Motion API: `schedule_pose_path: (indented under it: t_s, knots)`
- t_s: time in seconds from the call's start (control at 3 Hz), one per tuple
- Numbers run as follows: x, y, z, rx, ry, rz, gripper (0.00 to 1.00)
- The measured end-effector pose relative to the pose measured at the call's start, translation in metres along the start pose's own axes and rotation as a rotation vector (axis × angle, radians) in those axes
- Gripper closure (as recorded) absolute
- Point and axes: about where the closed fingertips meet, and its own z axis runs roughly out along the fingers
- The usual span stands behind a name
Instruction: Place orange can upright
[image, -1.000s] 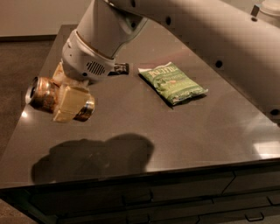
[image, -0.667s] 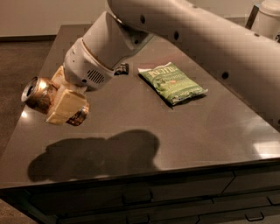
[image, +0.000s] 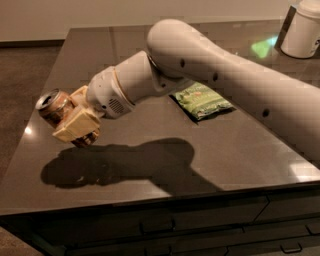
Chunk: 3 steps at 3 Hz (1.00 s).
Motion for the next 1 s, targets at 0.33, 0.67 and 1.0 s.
schedule_pose_path:
  t_s: [0.33, 0.67, 1.0]
  knots:
    - [0.0072, -0.0111, 0.0023, 0.023, -0.141, 0.041, 1.00]
    - [0.0113, -0.0166, 0.0043, 0.024, -0.255, 0.042, 1.00]
    - [0.0171, -0.0193, 0.0040, 0.008, -0.348, 0.024, 0.82]
